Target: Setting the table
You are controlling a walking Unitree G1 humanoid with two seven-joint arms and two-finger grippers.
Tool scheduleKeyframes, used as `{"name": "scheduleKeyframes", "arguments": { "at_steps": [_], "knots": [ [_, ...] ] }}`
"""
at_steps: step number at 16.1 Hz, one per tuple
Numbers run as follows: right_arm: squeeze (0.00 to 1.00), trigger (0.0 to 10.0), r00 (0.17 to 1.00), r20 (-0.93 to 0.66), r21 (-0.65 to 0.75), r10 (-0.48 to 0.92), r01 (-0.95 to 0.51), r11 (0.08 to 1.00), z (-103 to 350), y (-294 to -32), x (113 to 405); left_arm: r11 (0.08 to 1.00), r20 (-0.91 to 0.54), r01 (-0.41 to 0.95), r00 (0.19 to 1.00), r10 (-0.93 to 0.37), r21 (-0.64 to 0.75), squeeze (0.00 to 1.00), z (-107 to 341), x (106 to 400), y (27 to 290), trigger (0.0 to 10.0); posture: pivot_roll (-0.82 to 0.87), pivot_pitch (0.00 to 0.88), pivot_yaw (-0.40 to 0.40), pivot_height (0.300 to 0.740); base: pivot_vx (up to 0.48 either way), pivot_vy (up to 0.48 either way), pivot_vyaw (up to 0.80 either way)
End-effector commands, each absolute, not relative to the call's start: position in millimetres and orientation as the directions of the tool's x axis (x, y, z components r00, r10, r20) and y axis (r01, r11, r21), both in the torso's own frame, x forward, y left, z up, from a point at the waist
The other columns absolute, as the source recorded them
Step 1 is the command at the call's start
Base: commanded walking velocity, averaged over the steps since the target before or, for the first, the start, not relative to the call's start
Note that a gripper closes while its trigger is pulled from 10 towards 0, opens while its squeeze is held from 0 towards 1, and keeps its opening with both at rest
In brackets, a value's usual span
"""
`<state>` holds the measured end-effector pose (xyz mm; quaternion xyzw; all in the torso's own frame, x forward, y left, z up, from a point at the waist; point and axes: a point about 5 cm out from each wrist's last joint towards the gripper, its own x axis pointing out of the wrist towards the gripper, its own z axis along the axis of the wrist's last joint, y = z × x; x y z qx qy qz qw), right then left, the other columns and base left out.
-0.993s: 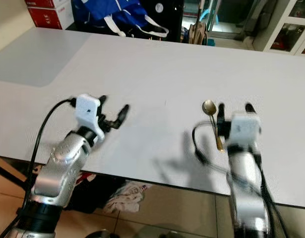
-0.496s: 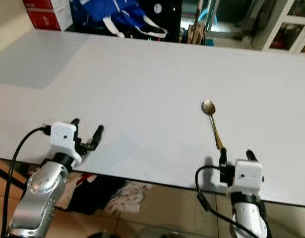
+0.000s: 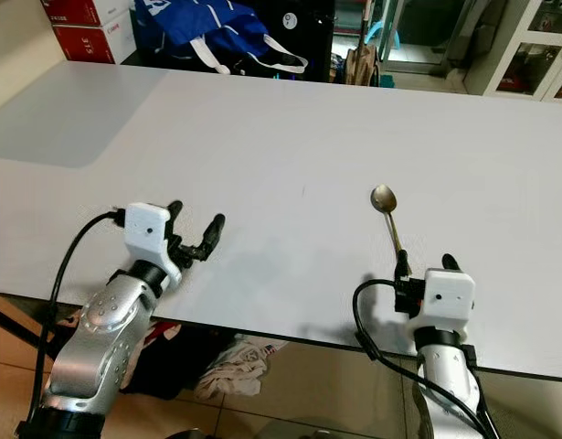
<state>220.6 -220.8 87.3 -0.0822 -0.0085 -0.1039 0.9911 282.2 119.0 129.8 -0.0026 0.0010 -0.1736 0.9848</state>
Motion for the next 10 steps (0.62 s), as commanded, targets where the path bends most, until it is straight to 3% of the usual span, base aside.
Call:
{"name": "scheduleKeyframes", "arguments": {
  "at_steps": [1, 4, 9, 10],
  "knots": [
    [0.0, 10.0, 0.977, 0.007, -0.151, -0.214, 0.213, 0.965, 84.1, -222.8, 222.6, 0.936, -0.004, 0.35, 0.937, -0.35, -0.047, 0.0, 132.4, 285.3, 118.1, 10.0, -0.06, 0.012, 0.038, 0.74, -0.247, 0.341, 0.0],
    [0.0, 10.0, 0.978, -0.003, -0.151, -0.21, 0.207, 0.967, 82.7, -223.1, 224.2, 0.934, -0.002, 0.352, 0.936, -0.353, -0.067, 0.0, 133.9, 287.0, 117.6, 10.0, -0.06, 0.008, 0.038, 0.74, -0.249, 0.415, 0.0],
    [0.0, 10.0, 0.981, -0.006, -0.154, -0.193, 0.19, 0.97, 80.9, -218.2, 224.7, 0.924, -0.003, 0.377, 0.926, -0.378, -0.062, 0.0, 134.7, 287.5, 116.7, 10.0, -0.06, 0.005, 0.039, 0.74, 0.0, 0.443, 0.0],
    [0.0, 10.0, 0.981, -0.012, -0.157, -0.193, 0.189, 0.969, 80.3, -218.5, 225.1, 0.923, -0.003, 0.38, 0.925, -0.381, -0.062, 0.0, 135.0, 288.1, 116.0, 10.0, -0.06, 0.005, 0.039, 0.74, 0.0, 0.465, -0.59]
  ]
}}
